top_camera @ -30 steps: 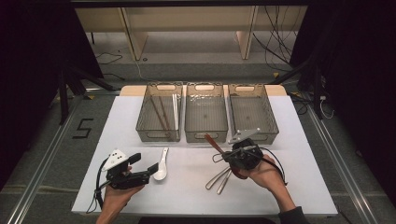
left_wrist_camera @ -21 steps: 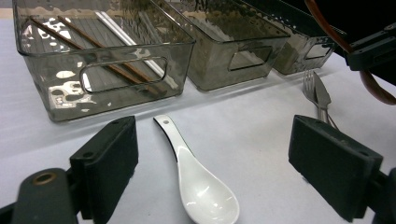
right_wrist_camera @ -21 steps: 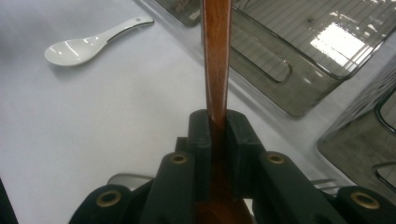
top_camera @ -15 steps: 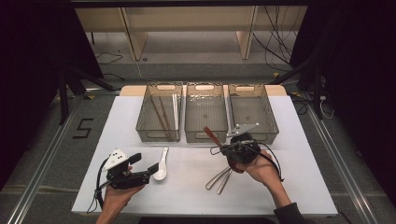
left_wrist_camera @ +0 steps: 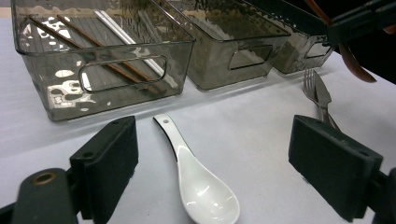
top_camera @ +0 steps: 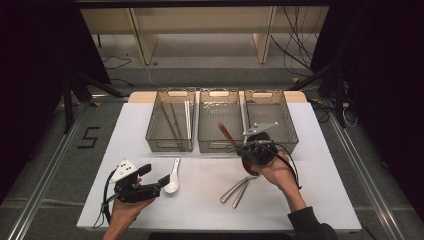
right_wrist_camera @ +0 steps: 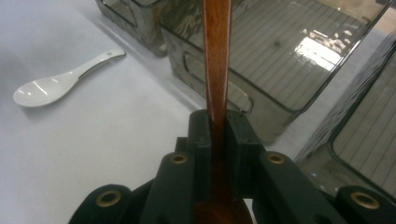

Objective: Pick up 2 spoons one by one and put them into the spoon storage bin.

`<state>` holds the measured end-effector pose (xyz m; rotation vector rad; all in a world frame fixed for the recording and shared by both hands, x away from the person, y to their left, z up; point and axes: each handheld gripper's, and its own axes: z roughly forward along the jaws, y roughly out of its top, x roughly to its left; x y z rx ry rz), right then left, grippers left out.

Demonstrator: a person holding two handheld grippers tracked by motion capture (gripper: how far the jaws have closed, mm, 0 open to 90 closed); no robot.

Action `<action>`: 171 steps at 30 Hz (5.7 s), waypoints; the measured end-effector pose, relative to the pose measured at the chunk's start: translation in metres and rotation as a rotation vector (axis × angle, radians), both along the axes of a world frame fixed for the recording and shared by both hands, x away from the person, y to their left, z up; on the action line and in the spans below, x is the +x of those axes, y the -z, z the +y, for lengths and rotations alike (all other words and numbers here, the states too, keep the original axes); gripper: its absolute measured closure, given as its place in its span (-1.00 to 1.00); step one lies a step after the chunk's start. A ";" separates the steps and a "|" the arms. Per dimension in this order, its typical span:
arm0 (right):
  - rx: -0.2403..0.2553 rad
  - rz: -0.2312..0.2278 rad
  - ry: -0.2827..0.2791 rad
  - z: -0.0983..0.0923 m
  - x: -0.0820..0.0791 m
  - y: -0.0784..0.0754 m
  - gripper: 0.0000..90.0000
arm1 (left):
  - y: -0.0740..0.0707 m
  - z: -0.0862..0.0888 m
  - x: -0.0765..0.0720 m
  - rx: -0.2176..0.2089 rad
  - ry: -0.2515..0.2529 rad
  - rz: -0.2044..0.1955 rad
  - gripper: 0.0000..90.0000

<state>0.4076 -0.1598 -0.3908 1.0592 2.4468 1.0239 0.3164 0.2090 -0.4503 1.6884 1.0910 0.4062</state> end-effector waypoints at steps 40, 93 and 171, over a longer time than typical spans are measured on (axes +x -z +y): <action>0.085 0.002 0.097 0.042 0.079 -0.032 0.82 | 0.000 0.002 0.000 -0.005 0.001 -0.001 -0.66; 0.029 0.035 0.243 0.053 0.128 -0.008 0.79 | 0.000 0.002 -0.001 0.003 0.002 -0.004 -0.66; 0.288 -0.063 0.085 -0.065 -0.088 0.044 -0.37 | 0.000 -0.046 0.077 0.214 0.173 0.055 0.36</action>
